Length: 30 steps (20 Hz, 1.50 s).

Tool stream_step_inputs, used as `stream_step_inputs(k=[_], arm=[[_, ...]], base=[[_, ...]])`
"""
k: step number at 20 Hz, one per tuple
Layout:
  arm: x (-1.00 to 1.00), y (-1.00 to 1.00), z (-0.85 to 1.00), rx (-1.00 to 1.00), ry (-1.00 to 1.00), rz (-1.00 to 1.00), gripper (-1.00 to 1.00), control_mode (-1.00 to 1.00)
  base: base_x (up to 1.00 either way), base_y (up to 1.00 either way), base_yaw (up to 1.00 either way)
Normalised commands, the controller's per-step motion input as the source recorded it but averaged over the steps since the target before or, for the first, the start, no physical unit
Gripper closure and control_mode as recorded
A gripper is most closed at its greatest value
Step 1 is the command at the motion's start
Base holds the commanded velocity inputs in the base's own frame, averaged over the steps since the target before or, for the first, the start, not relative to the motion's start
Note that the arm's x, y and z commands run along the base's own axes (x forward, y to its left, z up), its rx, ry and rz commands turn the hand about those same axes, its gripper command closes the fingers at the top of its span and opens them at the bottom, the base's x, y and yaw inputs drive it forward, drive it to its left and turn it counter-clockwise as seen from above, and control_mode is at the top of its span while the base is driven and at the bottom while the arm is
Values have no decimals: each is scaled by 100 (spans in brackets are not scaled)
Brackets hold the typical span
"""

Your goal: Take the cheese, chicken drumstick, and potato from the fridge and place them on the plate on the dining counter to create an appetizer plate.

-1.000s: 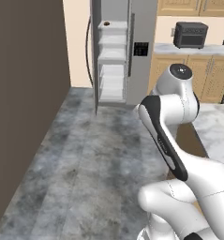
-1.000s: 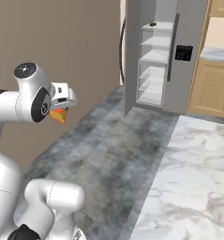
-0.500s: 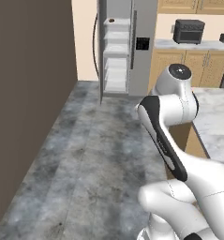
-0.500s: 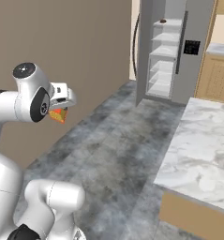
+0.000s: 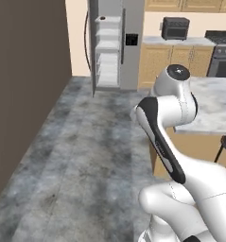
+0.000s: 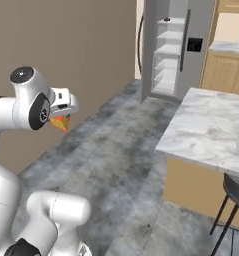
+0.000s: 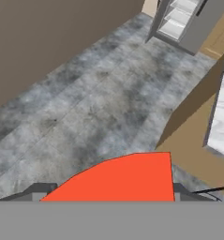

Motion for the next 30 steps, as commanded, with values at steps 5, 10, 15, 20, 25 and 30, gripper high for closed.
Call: stream_step_inputs(k=[5,10,15,20,25,30], arm=[[0,0,0,0,0,0,100,100],[0,0,0,0,0,0,100,100],[0,0,0,0,0,0,100,100],[0,0,0,0,0,0,100,100],[0,0,0,0,0,0,100,100],[0,0,0,0,0,0,100,100]], base=[[-55,-100,-9],[-8,-100,-3],[0,-100,-2],[5,-100,-1],[65,-83,-1],[99,-54,-2]])
